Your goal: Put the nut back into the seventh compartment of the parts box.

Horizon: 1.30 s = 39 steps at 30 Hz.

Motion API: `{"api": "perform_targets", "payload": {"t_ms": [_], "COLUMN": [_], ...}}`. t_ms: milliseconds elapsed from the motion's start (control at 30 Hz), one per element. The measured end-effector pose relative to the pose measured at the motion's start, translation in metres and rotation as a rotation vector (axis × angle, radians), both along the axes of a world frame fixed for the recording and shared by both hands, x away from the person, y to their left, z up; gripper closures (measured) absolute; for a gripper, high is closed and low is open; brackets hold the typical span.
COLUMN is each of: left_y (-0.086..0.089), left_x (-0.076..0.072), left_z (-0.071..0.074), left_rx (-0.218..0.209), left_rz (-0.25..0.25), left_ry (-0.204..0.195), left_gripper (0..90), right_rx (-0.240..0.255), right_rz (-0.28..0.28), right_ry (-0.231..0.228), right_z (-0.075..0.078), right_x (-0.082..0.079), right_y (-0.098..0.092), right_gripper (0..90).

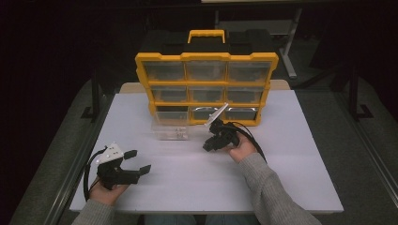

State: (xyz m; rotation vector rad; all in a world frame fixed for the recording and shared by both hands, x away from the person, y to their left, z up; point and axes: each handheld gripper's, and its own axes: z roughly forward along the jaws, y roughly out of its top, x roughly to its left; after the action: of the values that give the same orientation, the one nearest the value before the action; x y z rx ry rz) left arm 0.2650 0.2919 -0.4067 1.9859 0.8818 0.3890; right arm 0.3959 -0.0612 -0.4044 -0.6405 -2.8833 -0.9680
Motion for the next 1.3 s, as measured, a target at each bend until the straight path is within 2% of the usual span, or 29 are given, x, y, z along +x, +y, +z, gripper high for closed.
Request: {"api": "perform_targets", "payload": {"t_ms": [33,67,100,133,167,200,233,300,500,833,1067,1300], "left_y": [0.000,0.000,0.000,-0.001,-0.001,0.000,0.000,0.000,0.000,0.000,0.001,0.000], "left_x": [0.000,0.000,0.000,0.000,0.000,0.000,0.000,0.000,0.000,0.000,0.000,0.000], "left_z": [0.000,0.000,0.000,0.000,0.000,0.000,0.000,0.000,0.000,0.000,0.000,0.000], "left_rx": [0.000,-0.004,0.000,-0.005,-0.003,-0.001,0.001,-0.001,0.000,0.000,0.000,-0.018], "left_rz": [0.000,0.000,-0.001,0.001,0.001,0.000,0.000,0.000,-0.001,-0.001,0.000,0.011], "left_ry": [0.000,-0.001,0.000,-0.002,0.000,0.001,0.001,0.000,0.000,-0.006,-0.004,-0.003], "left_gripper": [18.3,18.3,18.4,18.4,18.4,18.3,18.3,18.4,18.3,18.3,18.4,18.4], "right_rx": [0.012,-0.010,-0.018,-0.010,-0.008,0.029,0.044,0.037,0.065,0.083,0.100,0.089], "right_rz": [0.004,-0.041,-0.061,-0.060,-0.059,-0.007,0.002,-0.005,-0.007,-0.004,0.011,0.029], "right_ry": [-0.006,0.021,0.046,0.046,0.043,-0.007,-0.018,-0.031,-0.027,-0.037,-0.035,-0.056], "right_z": [0.004,0.008,0.012,0.014,0.018,0.018,0.020,0.027,0.040,0.058,0.073,0.088], "right_x": [0.002,0.000,-0.001,0.000,0.001,0.006,0.008,0.010,0.015,0.022,0.026,0.031], "right_y": [-0.001,-0.002,-0.003,-0.003,-0.003,-0.003,-0.003,-0.003,-0.005,-0.006,0.000,0.011], "right_gripper": [69.0,69.0,69.0,69.0,69.0,69.0,69.0,69.0,69.0,69.0,69.0,69.0]}}
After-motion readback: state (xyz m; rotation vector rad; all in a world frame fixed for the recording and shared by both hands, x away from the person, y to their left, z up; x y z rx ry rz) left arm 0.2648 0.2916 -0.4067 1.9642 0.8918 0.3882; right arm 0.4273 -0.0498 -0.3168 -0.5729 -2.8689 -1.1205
